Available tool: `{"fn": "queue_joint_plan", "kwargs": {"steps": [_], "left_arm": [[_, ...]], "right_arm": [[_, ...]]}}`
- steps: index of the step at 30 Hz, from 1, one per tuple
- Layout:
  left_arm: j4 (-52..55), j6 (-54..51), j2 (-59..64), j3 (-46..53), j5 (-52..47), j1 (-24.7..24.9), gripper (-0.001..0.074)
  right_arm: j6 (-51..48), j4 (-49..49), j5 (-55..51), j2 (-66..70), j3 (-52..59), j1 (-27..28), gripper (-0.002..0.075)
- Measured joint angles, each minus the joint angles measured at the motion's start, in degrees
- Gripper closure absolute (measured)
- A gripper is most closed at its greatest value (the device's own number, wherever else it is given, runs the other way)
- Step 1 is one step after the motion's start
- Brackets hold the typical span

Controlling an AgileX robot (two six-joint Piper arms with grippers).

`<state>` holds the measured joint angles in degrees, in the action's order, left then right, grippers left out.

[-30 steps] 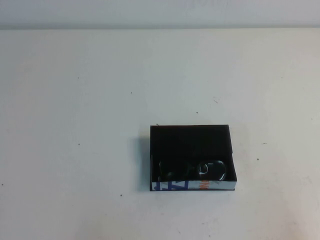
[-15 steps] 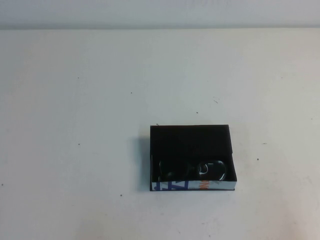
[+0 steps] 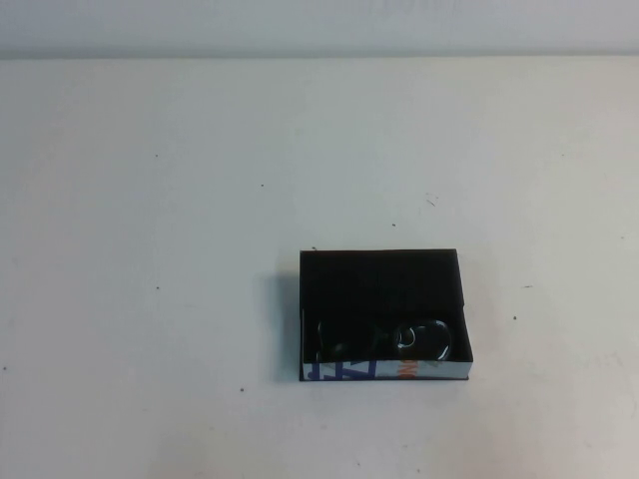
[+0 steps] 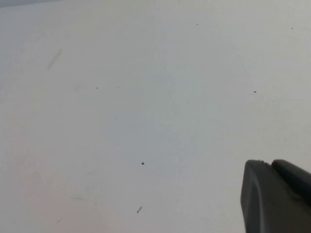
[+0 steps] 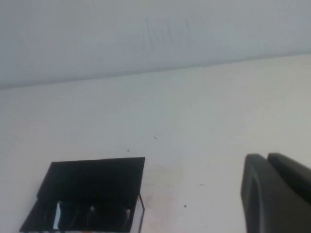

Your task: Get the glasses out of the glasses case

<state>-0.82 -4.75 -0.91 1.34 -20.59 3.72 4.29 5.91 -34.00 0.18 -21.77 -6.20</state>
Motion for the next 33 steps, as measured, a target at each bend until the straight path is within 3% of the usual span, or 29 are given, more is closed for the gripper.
{"fn": "queue_joint_plan", "kwargs": {"steps": [8,15,25,33], "left_arm": [[0.0,0.0,0.0,0.0,0.0,0.0,0.0739],[0.0,0.0,0.0,0.0,0.0,0.0,0.0739],[0.0,0.0,0.0,0.0,0.0,0.0,0.0739],[0.0,0.0,0.0,0.0,0.0,0.0,0.0739]], "right_arm": [[-0.63,0.0,-3.3,7.93,-6.18,0.0,0.0744],[-16.96,3.76,-4.38,26.45,-14.93,-0.43,0.0744],[-37.37,6.15,-23.93,56.74,-37.21,-10.84,0.0744],[-53.53,5.07,-29.46,76.68,-48.73,-17.14,0.0744]]}}
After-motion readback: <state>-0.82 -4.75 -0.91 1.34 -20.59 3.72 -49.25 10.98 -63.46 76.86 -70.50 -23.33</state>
